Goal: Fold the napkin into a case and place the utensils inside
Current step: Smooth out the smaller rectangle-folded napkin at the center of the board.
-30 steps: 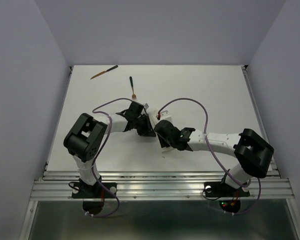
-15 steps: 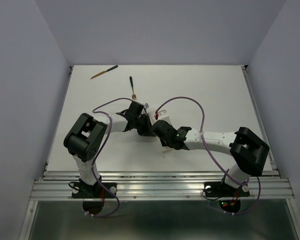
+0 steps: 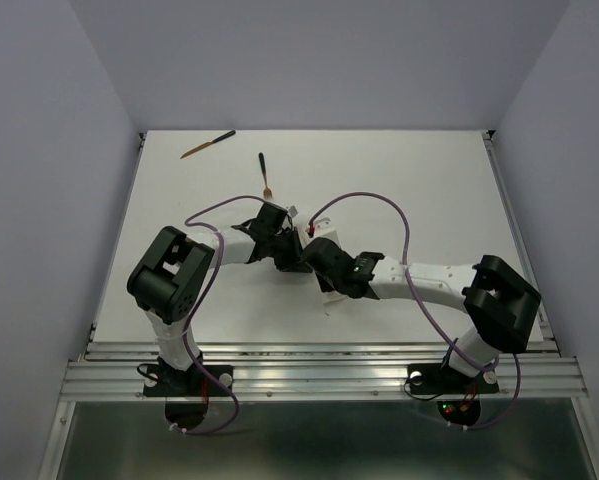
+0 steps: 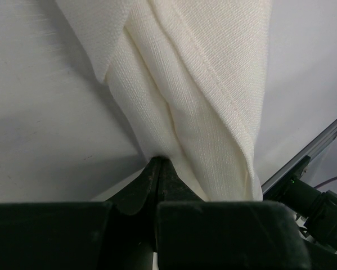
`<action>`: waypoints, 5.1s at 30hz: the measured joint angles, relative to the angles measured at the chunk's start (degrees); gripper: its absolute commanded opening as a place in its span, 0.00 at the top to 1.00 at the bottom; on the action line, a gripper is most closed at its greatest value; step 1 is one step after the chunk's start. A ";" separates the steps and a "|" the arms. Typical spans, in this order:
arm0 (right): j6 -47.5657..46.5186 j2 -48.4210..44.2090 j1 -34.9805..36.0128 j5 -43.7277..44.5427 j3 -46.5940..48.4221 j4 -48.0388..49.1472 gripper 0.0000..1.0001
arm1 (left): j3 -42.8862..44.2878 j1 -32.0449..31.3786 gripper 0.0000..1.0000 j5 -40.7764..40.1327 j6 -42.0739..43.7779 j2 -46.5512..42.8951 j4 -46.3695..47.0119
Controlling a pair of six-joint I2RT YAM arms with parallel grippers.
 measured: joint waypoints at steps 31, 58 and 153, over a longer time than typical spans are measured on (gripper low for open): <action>1.57 4.07 0.00 -3.17 -1.01 4.87 0.99 | -0.50 -0.26 1.00 -0.33 -0.39 -0.94 0.15; 1.51 1.86 0.00 -4.48 -7.21 11.76 0.99 | 13.22 3.65 1.00 -0.48 1.38 3.74 -3.41; 7.08 0.46 -4.94 -15.41 -8.44 10.86 0.86 | 4.42 -2.05 0.68 -8.52 -2.51 -0.02 -7.61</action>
